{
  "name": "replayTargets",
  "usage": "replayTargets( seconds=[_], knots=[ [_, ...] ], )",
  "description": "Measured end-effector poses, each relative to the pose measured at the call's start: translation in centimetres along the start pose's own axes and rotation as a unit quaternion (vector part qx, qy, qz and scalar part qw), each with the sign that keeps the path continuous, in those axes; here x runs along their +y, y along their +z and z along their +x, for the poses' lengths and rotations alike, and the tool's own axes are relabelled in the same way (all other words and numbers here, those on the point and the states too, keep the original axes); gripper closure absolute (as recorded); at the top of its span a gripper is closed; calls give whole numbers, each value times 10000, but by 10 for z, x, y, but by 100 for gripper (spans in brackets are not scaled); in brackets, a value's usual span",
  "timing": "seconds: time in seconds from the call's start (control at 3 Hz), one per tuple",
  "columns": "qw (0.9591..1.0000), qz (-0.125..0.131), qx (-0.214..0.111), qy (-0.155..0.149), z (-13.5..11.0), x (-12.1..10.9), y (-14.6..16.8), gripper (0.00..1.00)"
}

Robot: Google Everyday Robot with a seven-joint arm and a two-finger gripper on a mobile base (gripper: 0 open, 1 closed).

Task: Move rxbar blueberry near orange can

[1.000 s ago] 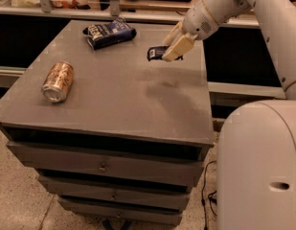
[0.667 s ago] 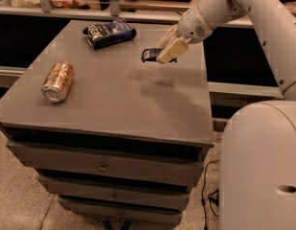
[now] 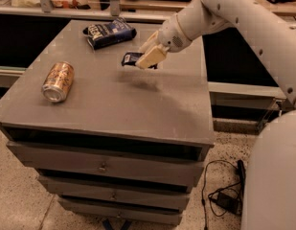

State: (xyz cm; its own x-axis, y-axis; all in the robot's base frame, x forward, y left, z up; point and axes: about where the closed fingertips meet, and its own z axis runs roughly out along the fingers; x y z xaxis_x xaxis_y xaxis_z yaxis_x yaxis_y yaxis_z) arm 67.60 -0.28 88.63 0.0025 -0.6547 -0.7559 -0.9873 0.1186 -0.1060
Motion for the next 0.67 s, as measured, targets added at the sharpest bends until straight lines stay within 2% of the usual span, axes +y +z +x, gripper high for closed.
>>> replayTargets(
  seconds=[0.33,0.67],
  knots=[
    [9998,-104,-135,54,-22,24,45,100],
    [9992,-284,-263,-21,-42,39,70,100]
  ],
)
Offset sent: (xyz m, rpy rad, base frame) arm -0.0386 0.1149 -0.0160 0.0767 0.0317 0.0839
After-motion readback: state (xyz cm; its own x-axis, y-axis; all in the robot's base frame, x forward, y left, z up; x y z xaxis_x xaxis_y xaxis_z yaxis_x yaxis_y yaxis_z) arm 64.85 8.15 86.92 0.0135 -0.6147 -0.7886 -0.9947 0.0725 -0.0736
